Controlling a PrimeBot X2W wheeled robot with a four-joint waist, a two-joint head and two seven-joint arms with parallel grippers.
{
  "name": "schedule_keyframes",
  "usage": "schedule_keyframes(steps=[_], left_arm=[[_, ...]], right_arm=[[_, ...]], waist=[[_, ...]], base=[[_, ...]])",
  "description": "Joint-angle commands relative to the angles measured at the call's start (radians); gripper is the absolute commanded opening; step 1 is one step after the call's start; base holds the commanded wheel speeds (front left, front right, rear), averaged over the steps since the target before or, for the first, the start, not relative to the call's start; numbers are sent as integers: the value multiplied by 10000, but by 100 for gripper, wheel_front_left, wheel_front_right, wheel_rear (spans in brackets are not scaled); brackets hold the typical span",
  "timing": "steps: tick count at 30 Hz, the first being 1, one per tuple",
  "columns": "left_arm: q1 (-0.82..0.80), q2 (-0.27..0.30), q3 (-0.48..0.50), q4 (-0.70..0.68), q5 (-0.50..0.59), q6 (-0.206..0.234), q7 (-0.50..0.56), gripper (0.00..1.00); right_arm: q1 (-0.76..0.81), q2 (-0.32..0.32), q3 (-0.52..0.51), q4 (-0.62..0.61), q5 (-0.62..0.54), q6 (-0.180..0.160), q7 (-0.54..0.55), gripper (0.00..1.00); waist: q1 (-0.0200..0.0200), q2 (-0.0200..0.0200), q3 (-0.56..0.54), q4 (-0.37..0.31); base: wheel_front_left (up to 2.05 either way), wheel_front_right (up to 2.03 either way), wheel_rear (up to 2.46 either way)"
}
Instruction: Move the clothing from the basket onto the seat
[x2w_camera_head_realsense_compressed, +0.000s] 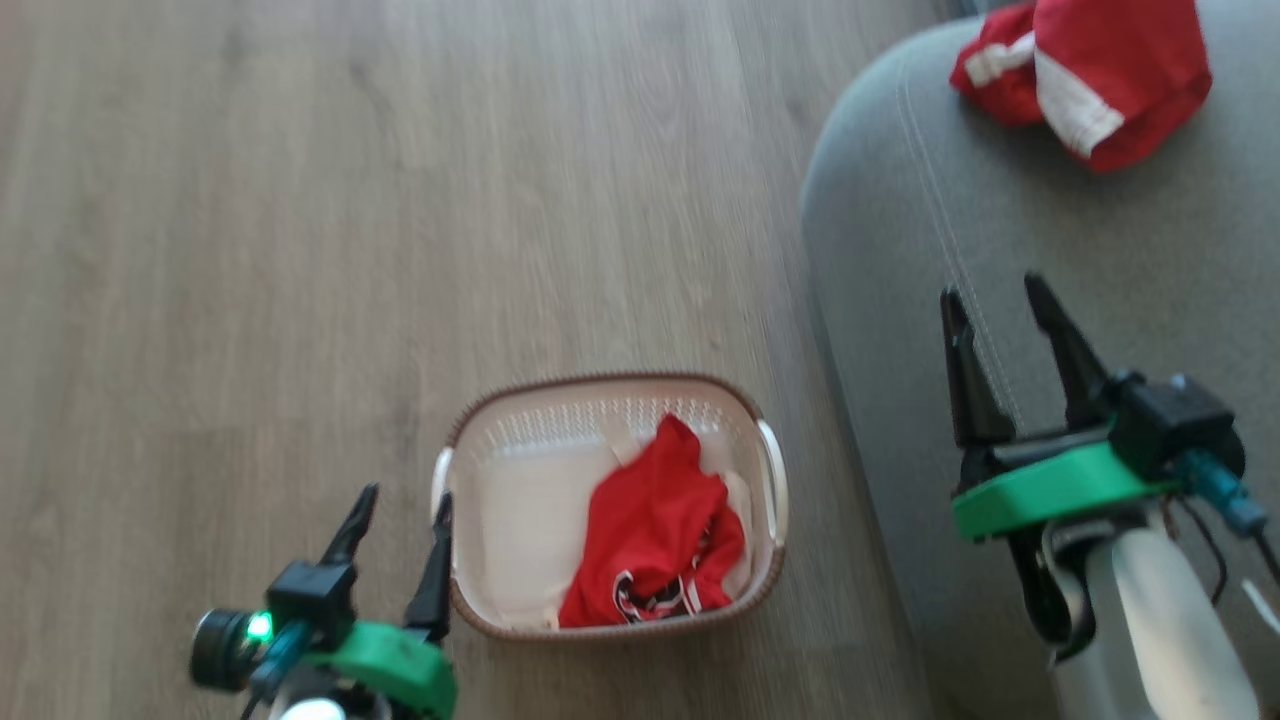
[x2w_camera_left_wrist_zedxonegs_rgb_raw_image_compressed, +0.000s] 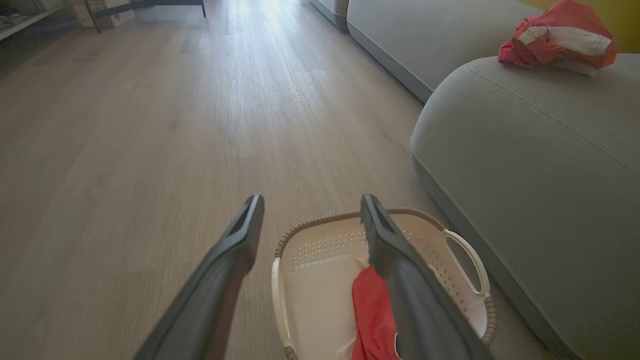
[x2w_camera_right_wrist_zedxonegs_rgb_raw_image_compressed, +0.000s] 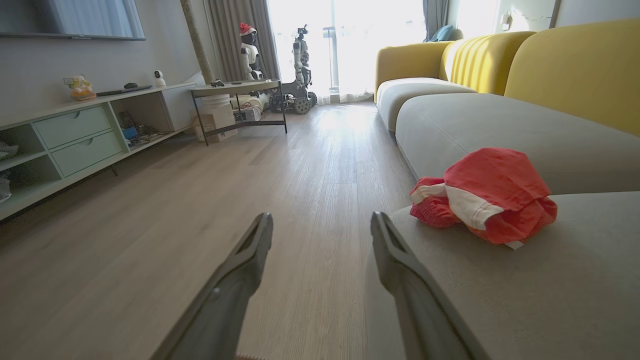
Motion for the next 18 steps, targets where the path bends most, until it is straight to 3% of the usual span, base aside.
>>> schedule_keyframes(steps=[1,12,18], left_arm=[[-689,-22,68,146,171,-210,43,100],[-3007,-729,-1078,2981,641,-1283,379,100],[-4440,-885,-1380,4679,875,-1638,584,100]], right_arm=[[-630,28,196,-417,-22,71,-193,100],[-2139,28,211,-964,32,71,-549,100],[-2882,28,325,-1476,380,71,-616,100]], waist=[[0,0,1009,-551],[0,0,3251,-1596],[0,0,4669,-2182]], base=[[0,0,0],[0,0,0],[0,0,0]])
